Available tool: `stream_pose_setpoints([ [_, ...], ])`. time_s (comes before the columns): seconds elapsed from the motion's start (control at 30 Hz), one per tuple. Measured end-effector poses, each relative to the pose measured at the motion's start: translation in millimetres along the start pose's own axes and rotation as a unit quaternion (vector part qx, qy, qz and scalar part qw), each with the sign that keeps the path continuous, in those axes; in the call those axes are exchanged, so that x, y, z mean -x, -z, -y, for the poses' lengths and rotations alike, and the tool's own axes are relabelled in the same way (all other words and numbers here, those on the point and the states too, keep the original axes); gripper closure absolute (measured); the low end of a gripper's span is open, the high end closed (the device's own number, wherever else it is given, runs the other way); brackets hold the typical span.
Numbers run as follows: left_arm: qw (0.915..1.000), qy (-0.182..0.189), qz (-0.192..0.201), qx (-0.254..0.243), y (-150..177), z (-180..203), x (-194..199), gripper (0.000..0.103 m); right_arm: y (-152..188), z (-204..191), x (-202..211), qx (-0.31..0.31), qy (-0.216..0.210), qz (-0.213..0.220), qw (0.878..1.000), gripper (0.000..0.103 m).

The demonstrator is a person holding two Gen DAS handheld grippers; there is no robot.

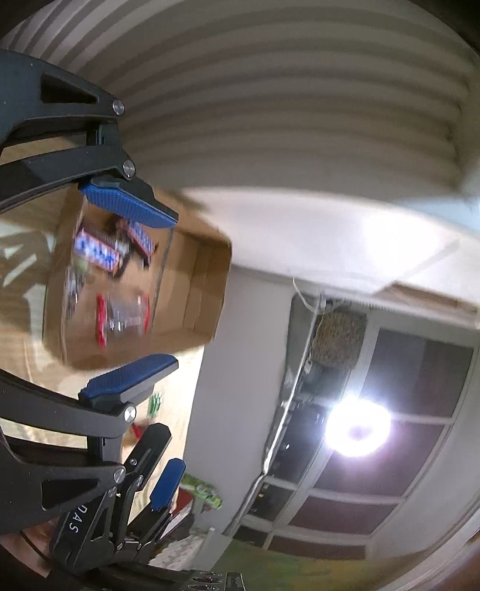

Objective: Organize snacks
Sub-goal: 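Move both tools back over the bagged bread loaf on the bed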

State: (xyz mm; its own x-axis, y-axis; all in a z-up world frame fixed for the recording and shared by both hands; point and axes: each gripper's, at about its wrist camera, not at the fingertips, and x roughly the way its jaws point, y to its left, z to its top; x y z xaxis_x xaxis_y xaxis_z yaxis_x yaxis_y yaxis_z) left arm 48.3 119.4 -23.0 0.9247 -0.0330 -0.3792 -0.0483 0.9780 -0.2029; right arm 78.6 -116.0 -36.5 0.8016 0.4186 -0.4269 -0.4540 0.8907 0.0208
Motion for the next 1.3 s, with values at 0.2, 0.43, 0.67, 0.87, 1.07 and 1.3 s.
stream_pose_setpoints([
  [0.2,0.9971,0.053,-0.015,-0.053,12,70,-11,0.031,26,74,57,-0.057,0.068,0.015,0.996,0.03],
  [0.43,0.9842,0.127,-0.033,-0.119,34,152,-12,0.031,60,143,126,-0.11,0.154,0.022,0.982,0.03],
  [0.67,0.97,0.175,-0.033,-0.166,49,192,4,0.031,72,172,172,-0.137,0.202,0.029,0.969,0.03],
  [0.87,0.9709,0.17,-0.027,-0.167,46,192,12,0.03,66,161,166,-0.124,0.195,0.03,0.972,0.03],
  [1.07,0.9732,0.158,-0.023,-0.166,46,193,17,0.027,68,156,162,-0.122,0.195,0.025,0.973,0.029],
  [1.3,0.9727,0.155,-0.025,-0.171,50,198,12,0.026,74,161,149,-0.123,0.194,0.011,0.973,0.021],
])
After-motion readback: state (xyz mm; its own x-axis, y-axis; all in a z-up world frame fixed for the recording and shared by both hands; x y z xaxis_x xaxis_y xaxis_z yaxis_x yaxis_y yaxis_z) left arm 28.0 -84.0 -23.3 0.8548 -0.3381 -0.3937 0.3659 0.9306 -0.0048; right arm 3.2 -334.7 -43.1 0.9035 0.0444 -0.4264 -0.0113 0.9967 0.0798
